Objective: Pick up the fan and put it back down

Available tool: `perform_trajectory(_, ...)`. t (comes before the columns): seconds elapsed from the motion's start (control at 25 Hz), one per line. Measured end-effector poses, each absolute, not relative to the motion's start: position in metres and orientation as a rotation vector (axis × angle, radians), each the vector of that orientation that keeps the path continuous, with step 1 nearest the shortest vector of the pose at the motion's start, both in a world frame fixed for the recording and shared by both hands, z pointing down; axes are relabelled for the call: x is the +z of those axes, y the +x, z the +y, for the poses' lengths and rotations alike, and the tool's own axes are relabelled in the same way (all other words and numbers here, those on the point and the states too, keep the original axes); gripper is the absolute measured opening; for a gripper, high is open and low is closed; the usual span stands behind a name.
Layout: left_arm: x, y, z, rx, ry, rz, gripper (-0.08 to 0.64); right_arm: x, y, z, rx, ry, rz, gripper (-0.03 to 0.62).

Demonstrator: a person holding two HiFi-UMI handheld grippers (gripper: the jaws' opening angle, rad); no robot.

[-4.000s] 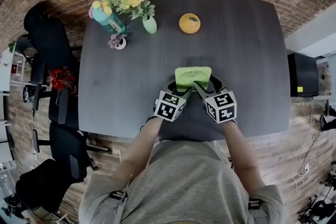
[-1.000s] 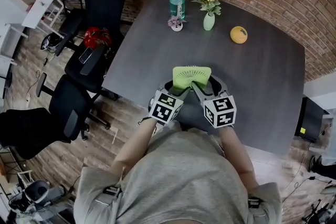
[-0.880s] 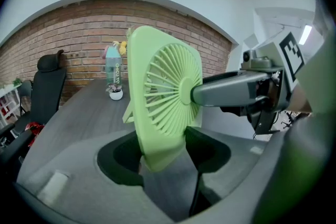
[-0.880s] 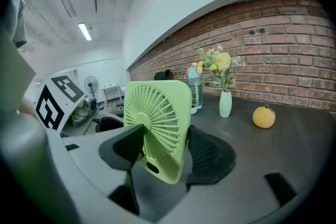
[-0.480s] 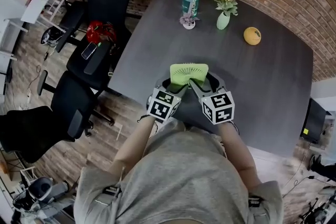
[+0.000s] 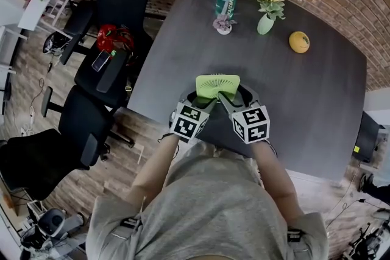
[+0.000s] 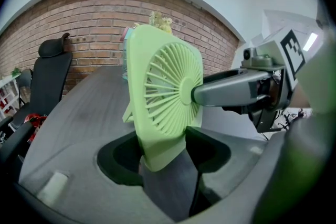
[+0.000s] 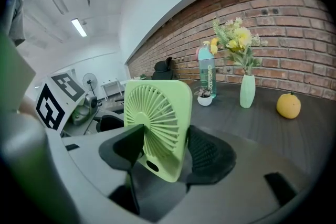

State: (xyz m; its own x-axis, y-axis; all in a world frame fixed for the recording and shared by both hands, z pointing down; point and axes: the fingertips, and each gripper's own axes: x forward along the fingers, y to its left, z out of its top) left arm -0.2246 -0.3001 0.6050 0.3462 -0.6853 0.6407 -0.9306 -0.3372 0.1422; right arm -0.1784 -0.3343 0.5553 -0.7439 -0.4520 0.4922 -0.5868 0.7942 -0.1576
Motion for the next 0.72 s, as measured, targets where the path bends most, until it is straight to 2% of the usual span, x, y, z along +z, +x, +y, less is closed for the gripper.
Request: perform_trajectory(0.72, 0.635, -0.241, -0.310, 0.656, 2.126, -1.331, 0.253, 0.584, -0.197, -0.343, 0.464, 0.849, -2.478, 0.264)
